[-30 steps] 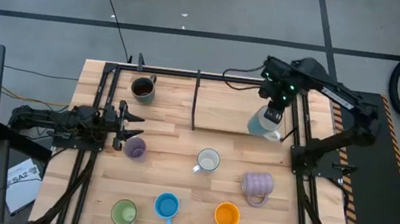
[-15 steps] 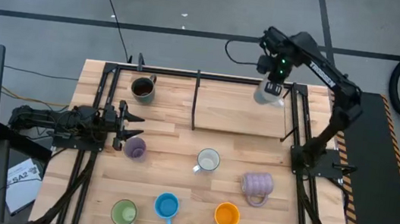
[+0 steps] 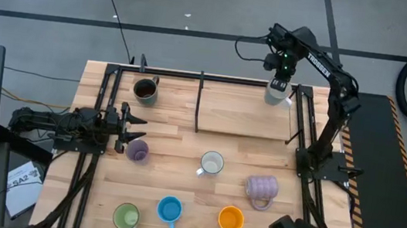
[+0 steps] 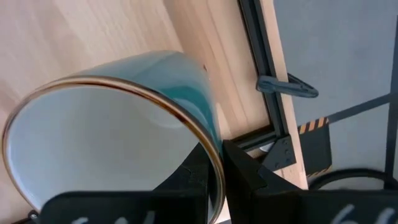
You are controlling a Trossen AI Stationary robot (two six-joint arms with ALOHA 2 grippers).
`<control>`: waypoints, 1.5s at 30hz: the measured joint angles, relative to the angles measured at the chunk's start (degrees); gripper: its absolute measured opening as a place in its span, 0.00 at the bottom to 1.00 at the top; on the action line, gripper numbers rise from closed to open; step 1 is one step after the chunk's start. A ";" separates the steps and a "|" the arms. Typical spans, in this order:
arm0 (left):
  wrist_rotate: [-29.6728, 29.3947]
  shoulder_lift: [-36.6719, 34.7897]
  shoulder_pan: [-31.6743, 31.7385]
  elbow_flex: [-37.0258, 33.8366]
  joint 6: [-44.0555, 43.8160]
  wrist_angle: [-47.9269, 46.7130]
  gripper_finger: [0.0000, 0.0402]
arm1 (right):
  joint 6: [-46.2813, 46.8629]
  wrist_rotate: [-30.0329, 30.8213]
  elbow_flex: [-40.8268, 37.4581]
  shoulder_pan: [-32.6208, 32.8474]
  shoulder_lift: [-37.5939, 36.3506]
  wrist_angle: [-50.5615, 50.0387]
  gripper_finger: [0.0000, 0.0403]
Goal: Place coffee mugs
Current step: Put the light blue mug on the shelf
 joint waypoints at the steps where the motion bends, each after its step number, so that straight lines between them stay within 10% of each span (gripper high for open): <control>1: -0.01 0.01 -0.02 -0.01 0.00 0.00 0.51 | -0.02 0.00 0.00 -0.47 0.04 0.00 0.08; 45: -0.02 -0.01 0.00 0.00 0.05 0.00 0.51 | -0.37 0.37 -9.70 -6.22 0.00 3.54 0.10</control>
